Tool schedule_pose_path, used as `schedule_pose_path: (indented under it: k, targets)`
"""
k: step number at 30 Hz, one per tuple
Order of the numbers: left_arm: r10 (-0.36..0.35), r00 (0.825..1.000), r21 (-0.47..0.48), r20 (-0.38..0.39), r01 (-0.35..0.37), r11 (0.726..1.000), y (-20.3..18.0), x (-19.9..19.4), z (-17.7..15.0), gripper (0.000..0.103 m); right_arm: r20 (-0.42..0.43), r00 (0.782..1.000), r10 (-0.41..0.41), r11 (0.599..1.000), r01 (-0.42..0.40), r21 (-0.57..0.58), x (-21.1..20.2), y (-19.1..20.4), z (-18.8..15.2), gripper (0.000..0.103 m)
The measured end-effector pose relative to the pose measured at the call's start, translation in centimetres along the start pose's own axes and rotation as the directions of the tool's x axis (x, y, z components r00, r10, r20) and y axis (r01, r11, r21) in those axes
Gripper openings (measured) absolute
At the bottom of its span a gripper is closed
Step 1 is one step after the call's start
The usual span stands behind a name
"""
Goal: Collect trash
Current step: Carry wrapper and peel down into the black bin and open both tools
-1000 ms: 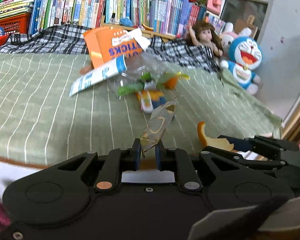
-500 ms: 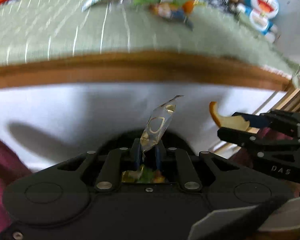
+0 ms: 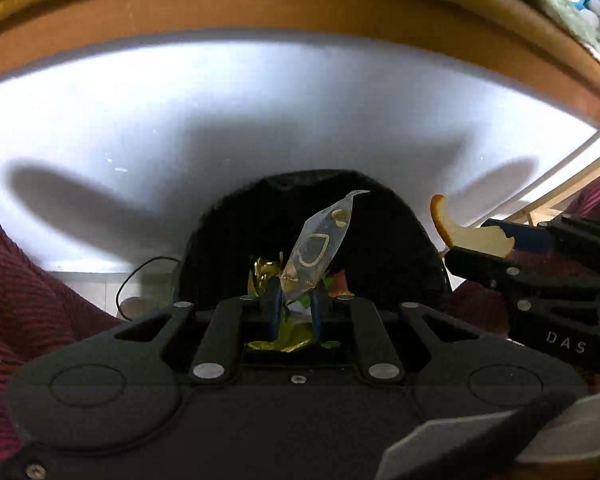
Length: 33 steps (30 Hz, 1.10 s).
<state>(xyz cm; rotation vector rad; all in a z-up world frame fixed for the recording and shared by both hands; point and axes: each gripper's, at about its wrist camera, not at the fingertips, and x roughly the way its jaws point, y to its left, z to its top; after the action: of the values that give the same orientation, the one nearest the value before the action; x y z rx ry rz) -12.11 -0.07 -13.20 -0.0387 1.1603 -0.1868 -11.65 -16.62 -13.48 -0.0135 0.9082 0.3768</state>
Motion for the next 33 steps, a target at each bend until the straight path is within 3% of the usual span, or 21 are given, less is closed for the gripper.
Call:
schedule_pose_path:
  k: [23,26,28,30,33]
  targets:
    - [0.015,1.000,0.001,-0.021,-0.015,1.000,-0.4,1.1,0.9,0.015,0.000,1.000,0.007,1.000,-0.007,-0.003,0.4,0.0,-0.1,0.053]
    - [0.018,1.000,0.002,-0.013,-0.018,1.000,-0.5,0.8,0.9,0.016,0.009,1.000,0.013,1.000,-0.013,-0.003,0.3,0.0,-0.1,0.064]
    - [0.023,1.000,0.004,0.000,-0.023,1.000,-0.7,0.6,1.0,0.021,0.013,1.000,0.021,1.000,-0.021,-0.003,0.2,0.0,-0.1,0.067]
    - [0.025,1.000,0.007,0.017,-0.025,1.000,-0.8,0.1,1.1,0.037,0.020,1.000,0.019,1.000,-0.019,-0.005,0.2,-0.1,0.0,0.071]
    - [0.034,0.998,0.016,0.059,-0.034,0.999,-0.9,-1.0,1.6,0.044,0.052,0.999,0.007,1.000,-0.006,-0.009,-0.4,0.0,0.4,0.072]
